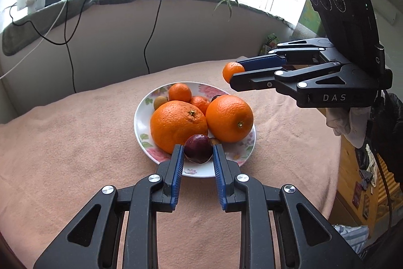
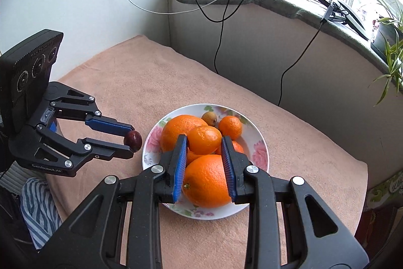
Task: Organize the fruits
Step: 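Carry the plum and tangerine together over the white plate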
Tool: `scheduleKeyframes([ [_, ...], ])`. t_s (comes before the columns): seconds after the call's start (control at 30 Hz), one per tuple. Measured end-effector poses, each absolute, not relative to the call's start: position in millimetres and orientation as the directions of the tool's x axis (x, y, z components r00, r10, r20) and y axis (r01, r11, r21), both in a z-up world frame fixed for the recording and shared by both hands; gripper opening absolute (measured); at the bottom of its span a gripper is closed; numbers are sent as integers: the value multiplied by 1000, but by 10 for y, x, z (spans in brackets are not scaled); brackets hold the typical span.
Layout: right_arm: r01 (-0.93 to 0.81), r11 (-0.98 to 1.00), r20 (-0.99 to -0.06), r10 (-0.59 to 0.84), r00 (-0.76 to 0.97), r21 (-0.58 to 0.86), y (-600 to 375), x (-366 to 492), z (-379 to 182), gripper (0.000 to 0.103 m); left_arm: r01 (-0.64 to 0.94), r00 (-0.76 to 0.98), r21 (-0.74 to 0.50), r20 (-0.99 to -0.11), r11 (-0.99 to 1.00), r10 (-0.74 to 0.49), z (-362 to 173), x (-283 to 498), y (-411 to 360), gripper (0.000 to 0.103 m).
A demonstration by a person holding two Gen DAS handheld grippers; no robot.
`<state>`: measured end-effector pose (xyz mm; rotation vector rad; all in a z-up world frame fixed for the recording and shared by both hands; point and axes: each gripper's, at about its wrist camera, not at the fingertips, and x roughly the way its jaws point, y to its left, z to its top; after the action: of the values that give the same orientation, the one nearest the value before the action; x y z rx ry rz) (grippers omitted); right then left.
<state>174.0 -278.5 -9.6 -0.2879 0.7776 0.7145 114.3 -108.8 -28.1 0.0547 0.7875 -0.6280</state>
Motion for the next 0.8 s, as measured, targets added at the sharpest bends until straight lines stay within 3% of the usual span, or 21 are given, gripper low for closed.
scheduleKeyframes([
  [0.8, -536, 831, -688, 475, 548, 147, -3248, 1948, -253, 29, 485, 578, -199, -658, 852, -483, -209, 1582, -1146, 22],
])
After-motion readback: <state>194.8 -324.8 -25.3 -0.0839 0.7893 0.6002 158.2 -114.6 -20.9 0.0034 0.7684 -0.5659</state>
